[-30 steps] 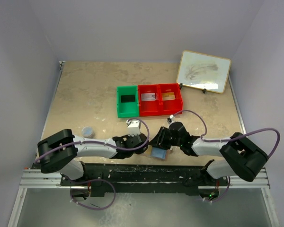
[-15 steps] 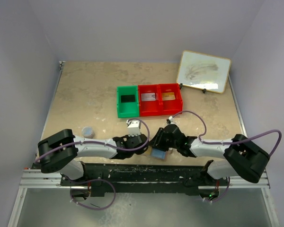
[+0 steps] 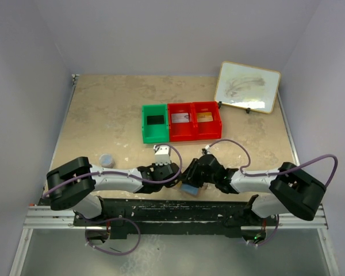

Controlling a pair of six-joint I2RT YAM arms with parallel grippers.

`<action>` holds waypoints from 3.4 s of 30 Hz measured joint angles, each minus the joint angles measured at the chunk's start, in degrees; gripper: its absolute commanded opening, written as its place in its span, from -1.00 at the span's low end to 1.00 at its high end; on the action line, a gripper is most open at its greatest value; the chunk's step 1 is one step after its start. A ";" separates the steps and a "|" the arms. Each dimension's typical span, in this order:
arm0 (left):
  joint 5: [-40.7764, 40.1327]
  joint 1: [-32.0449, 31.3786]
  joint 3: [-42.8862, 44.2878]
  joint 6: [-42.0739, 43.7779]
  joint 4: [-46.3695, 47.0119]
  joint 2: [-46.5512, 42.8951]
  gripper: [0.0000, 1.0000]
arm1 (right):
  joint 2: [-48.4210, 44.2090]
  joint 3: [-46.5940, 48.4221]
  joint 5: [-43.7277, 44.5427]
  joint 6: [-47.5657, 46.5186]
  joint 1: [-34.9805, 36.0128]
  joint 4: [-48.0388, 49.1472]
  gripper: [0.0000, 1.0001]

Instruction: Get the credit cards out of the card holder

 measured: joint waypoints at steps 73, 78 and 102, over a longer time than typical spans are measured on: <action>-3.19 -1.55 -4.52 -5.11 5.14 -1.49 -1.00 | -11.91 -14.56 2.86 9.97 0.81 14.56 -1.00; -3.13 -1.55 -4.20 -5.07 4.66 -1.38 -1.00 | -16.57 -15.15 4.11 10.58 0.81 10.88 -0.71; 0.22 -2.03 -1.62 -2.58 -0.55 -1.88 -1.00 | -0.28 -11.10 0.11 7.32 -1.03 19.39 -0.45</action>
